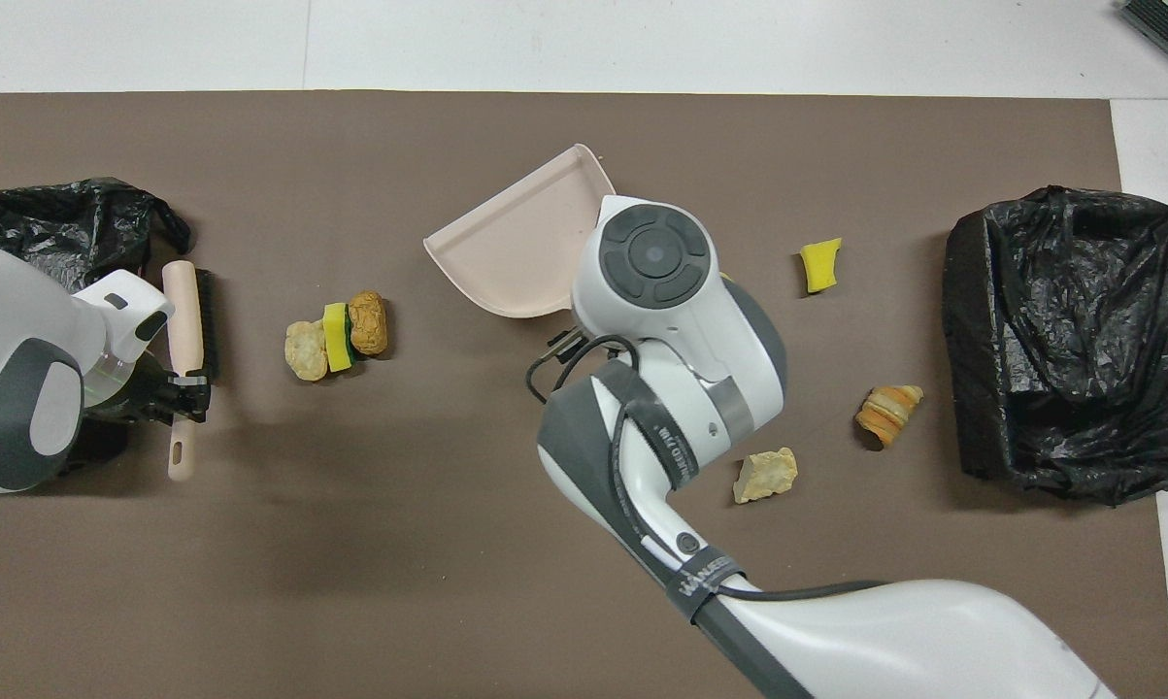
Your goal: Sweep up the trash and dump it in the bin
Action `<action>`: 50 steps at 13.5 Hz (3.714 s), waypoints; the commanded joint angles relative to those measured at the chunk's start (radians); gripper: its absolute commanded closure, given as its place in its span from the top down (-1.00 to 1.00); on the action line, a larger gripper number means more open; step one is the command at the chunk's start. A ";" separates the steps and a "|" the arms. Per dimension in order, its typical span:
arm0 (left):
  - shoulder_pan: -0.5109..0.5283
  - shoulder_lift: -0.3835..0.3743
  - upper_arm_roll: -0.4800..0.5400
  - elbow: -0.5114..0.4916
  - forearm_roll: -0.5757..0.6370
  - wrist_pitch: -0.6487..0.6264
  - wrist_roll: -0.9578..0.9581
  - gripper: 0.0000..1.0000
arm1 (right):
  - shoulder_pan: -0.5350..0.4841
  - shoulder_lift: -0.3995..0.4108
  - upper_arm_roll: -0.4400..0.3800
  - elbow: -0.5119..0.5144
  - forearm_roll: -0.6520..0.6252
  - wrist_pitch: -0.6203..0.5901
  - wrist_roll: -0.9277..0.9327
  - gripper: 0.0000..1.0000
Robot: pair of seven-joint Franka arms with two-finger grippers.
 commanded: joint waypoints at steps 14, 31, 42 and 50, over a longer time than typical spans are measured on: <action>-0.088 -0.023 -0.010 -0.033 -0.079 0.074 -0.252 -1.00 | -0.109 0.030 0.007 -0.011 -0.066 0.027 -0.789 -1.00; -0.487 0.037 -0.013 -0.016 -0.254 0.204 -0.210 -1.00 | -0.012 0.048 0.013 0.005 -0.254 -0.030 -0.794 -1.00; -0.561 0.031 -0.012 0.062 -0.254 0.058 -0.214 -1.00 | -0.014 0.051 0.013 0.007 -0.244 -0.012 -0.786 -1.00; -0.475 0.037 0.000 0.165 -0.061 0.015 -0.104 -1.00 | -0.035 0.053 0.013 -0.001 -0.184 -0.011 -0.797 -1.00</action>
